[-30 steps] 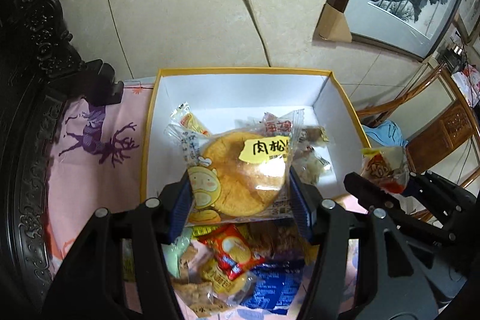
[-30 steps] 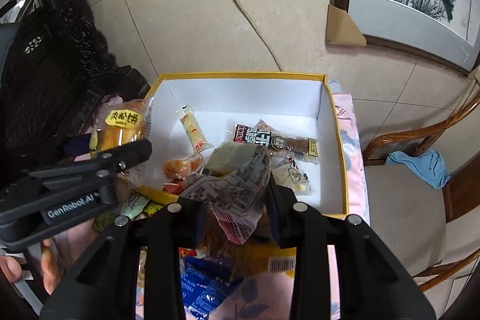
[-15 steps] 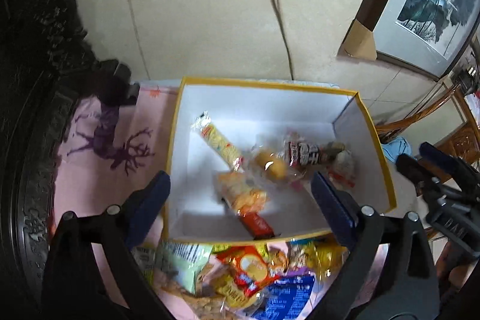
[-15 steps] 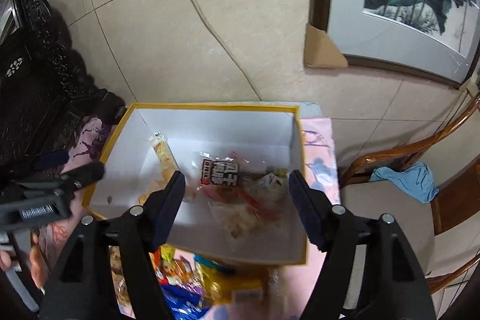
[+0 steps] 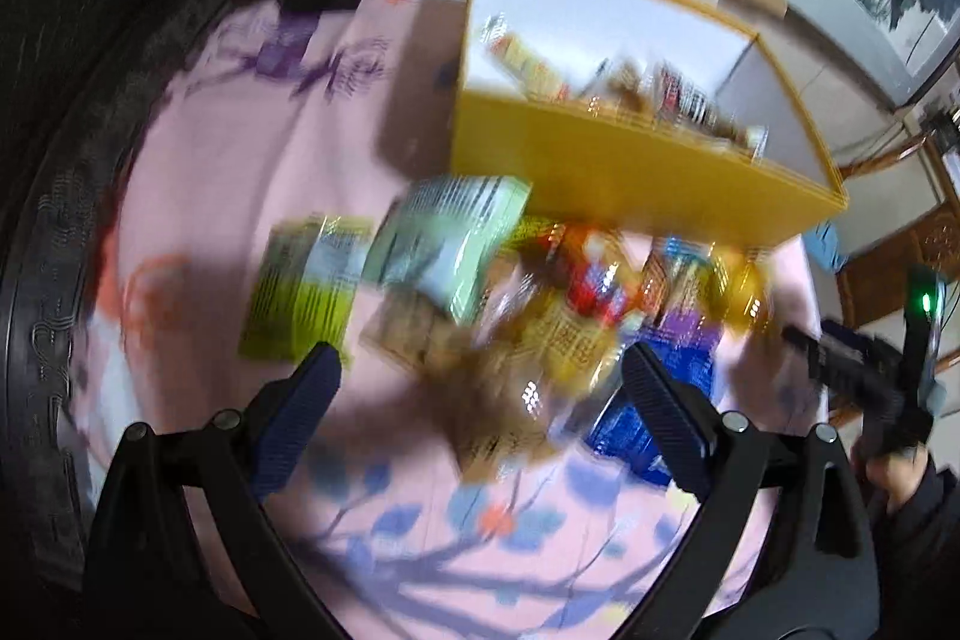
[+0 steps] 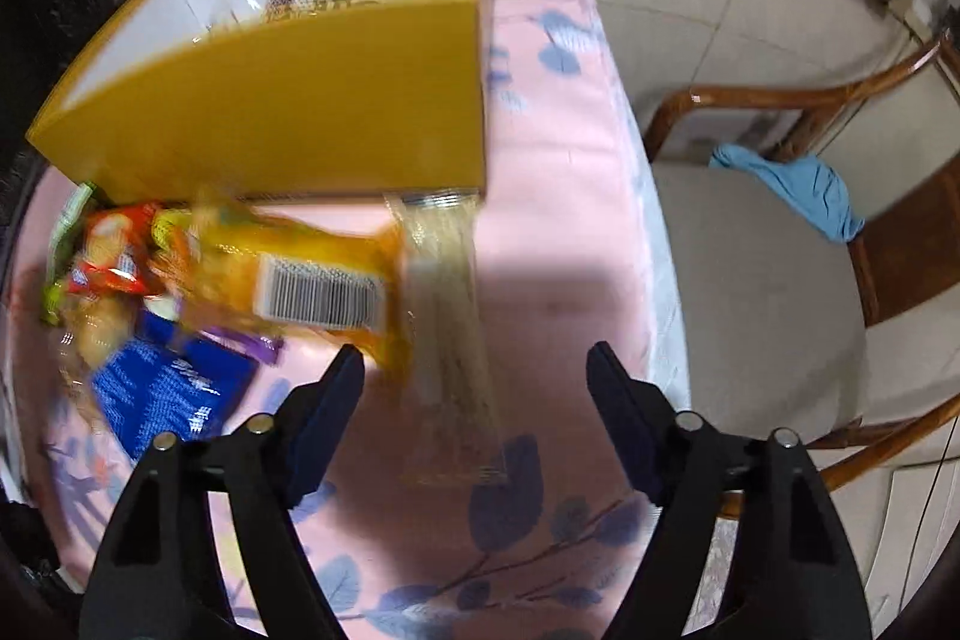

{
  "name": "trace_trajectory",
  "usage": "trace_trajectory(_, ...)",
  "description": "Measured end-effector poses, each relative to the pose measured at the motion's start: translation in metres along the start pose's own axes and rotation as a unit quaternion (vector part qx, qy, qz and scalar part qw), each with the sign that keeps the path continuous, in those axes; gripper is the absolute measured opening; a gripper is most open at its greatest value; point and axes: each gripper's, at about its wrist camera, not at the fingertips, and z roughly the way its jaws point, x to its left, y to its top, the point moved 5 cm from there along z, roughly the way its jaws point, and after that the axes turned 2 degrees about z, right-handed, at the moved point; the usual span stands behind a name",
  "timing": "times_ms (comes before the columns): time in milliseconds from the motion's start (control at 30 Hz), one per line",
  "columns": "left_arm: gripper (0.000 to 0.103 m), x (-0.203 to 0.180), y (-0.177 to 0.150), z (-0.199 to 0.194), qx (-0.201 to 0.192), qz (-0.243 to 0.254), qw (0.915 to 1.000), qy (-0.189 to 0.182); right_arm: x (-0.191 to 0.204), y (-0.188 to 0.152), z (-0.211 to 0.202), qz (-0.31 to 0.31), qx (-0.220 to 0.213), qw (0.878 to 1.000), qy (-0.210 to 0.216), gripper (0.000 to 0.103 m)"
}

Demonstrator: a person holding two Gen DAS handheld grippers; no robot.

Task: Organize snacks
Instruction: 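Grasp clear rice-cracker stick with right tool while left tool grasps green-white bag, then carry both held snacks over the yellow box and open both tools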

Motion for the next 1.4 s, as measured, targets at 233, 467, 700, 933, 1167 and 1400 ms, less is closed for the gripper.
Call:
trace_trajectory(233,0.096,0.035,-0.032,0.003,0.024,-0.033,0.999,0.017,0.006,0.0,0.027,-0.01,-0.006,1.0,-0.002,0.056)
trace_trajectory(467,0.096,0.049,-0.034,0.01,0.03,-0.043,0.9983,0.026,0.022,-0.011,0.023,-0.013,0.007,1.0,0.027,0.03)
trace_trajectory(700,0.096,0.044,0.003,0.04,-0.001,-0.021,0.999,0.04,0.049,-0.059,0.007,-0.044,0.024,0.997,0.052,0.03)
trace_trajectory(933,0.096,0.031,0.041,0.091,0.002,0.025,0.9971,0.072,0.045,-0.06,0.01,-0.03,0.027,0.997,0.06,0.03)
trace_trajectory(1167,0.054,0.034,0.044,0.11,0.013,0.021,0.9983,0.053,0.048,-0.058,0.005,-0.033,0.021,0.998,0.054,0.032)
trace_trajectory(1400,0.04,0.033,0.039,0.106,-0.003,0.029,0.9982,0.053,0.052,-0.059,0.001,-0.029,0.007,0.999,0.041,0.029)
